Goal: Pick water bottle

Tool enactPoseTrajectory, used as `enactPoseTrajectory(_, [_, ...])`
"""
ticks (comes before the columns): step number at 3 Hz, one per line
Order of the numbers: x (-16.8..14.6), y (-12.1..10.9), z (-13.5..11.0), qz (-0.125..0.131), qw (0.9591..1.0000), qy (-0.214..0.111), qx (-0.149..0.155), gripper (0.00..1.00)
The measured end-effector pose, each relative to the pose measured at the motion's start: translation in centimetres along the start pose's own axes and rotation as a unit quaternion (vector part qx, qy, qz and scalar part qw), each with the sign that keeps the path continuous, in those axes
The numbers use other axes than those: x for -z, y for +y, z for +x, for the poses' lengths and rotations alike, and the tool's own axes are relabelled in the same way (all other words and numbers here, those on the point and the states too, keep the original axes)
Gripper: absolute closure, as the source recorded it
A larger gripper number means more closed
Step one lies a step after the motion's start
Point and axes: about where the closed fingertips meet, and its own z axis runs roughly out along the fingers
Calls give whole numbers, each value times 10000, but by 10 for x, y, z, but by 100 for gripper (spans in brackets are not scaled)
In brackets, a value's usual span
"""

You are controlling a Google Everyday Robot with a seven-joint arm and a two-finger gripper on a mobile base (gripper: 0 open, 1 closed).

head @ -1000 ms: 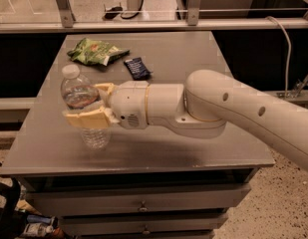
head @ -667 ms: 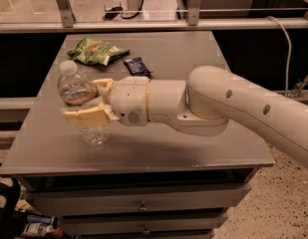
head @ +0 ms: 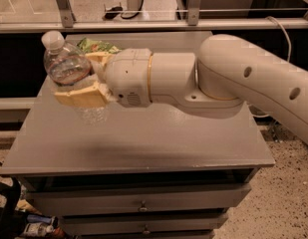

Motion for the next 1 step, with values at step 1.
enactPoseTrajectory(1, [1, -2, -18, 5, 9998, 9, 210, 100])
